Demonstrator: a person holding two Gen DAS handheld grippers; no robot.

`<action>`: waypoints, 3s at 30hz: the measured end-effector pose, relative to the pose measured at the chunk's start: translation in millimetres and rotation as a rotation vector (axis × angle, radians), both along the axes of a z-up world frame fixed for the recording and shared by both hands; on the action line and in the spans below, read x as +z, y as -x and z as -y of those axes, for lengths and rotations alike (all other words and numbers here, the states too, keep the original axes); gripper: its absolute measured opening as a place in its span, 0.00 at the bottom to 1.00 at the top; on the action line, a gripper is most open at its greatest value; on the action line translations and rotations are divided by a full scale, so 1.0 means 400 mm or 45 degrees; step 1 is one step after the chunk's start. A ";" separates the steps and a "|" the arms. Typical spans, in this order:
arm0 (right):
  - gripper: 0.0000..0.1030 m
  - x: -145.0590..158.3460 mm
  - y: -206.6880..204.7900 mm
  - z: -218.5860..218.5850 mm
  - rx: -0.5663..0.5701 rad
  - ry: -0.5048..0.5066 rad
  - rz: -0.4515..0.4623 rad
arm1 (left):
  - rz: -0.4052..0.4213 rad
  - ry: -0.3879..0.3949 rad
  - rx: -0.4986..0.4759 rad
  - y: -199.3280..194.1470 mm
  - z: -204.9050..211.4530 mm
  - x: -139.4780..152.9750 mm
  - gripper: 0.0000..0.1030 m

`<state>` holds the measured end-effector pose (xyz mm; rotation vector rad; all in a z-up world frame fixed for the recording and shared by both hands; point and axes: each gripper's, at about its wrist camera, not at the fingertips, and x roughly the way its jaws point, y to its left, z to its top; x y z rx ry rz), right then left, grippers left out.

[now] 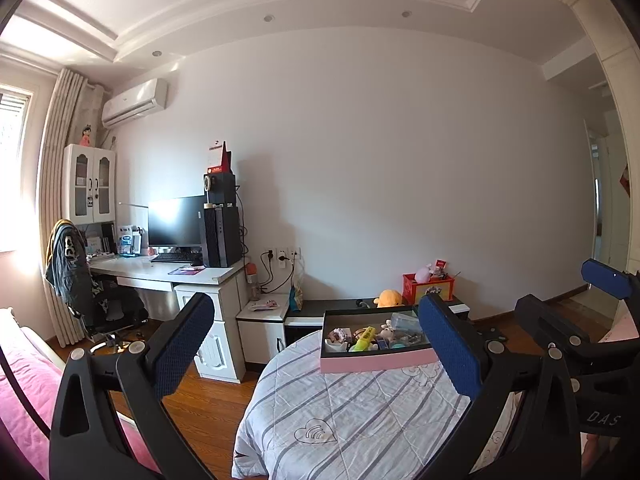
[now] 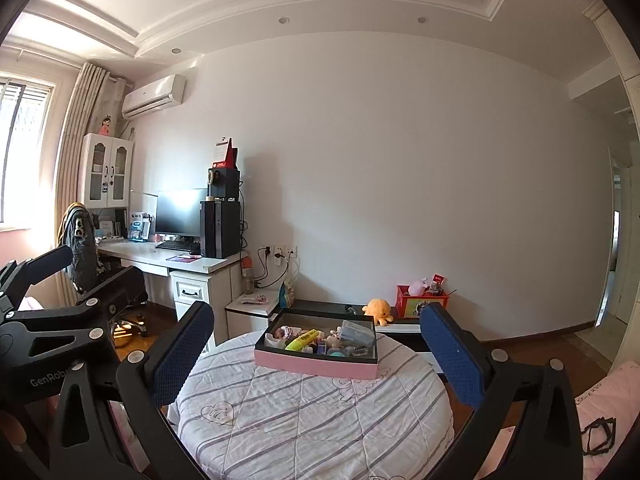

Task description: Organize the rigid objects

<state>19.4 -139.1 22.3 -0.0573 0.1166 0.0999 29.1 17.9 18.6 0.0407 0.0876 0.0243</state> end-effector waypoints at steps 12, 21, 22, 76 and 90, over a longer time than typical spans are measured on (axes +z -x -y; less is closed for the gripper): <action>1.00 0.008 0.023 0.000 -0.019 0.010 0.021 | 0.013 0.000 0.002 0.014 0.000 0.011 1.00; 1.00 0.014 0.034 0.006 -0.040 0.001 0.030 | 0.018 -0.002 -0.004 0.021 0.007 0.015 1.00; 1.00 0.014 0.035 0.008 -0.044 -0.002 0.030 | 0.021 -0.003 -0.007 0.020 0.009 0.016 1.00; 1.00 0.016 0.018 0.004 -0.065 -0.017 -0.005 | 0.029 -0.004 0.007 0.007 0.028 0.002 1.00; 1.00 0.014 0.017 0.002 -0.067 -0.014 -0.006 | 0.027 -0.004 0.007 0.006 0.027 -0.002 1.00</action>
